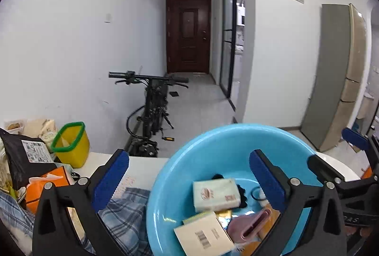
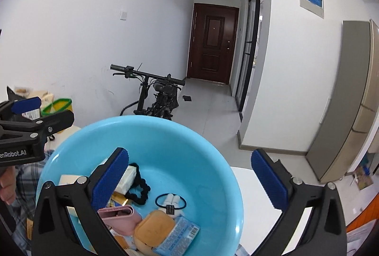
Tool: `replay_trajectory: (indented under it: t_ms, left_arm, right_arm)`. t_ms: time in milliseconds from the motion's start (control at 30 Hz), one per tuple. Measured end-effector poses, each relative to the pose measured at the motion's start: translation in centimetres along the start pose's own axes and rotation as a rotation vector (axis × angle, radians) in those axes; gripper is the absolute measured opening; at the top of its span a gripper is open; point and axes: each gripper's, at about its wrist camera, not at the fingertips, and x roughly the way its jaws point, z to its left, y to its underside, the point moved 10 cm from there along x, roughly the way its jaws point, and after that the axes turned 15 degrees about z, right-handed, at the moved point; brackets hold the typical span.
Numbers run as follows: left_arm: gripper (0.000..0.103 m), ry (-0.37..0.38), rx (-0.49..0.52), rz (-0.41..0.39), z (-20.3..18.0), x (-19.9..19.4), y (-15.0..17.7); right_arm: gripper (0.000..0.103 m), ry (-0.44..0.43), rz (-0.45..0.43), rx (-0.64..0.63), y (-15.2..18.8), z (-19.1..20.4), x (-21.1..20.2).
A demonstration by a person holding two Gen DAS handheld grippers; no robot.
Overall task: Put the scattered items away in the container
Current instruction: 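Raise both tools out of the blue basin and back over the shirt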
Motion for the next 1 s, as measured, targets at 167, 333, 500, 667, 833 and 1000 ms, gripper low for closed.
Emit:
replay_trajectory:
  t_ms: [167,333,500,667,833,1000]
  left_arm:
    - [0.103,0.005,-0.094,-0.062,0.7,-3.0,1.0]
    - [0.103,0.025,-0.038,-0.117,-0.2,-7.6,2.5]
    - [0.103,0.082,0.007,-0.065,-0.8,-10.8,6.2]
    - [0.103,0.087,0.028,-0.049,-0.8,-13.8,10.0]
    - [0.103,0.166,0.082,0.020,-2.0,-16.0,14.3]
    - [0.103,0.140,0.111,-0.028,-2.6,-17.8,15.7]
  right_arm:
    - [0.103,-0.005,-0.023,0.036,0.4,-1.0,-2.1]
    - [0.103,-0.048,-0.067,0.099,1.9,-2.4,-5.8]
    - [0.103,-0.058,-0.087,0.090,5.0,-2.6,-10.6]
    - [0.103,-0.114,-0.088,0.100,7.7,-2.4,-14.6]
    - [0.103,-0.118,-0.049,0.122,10.8,-2.6,-17.4]
    - [0.103,-0.098,-0.073,0.101,12.6,-2.2,-18.8]
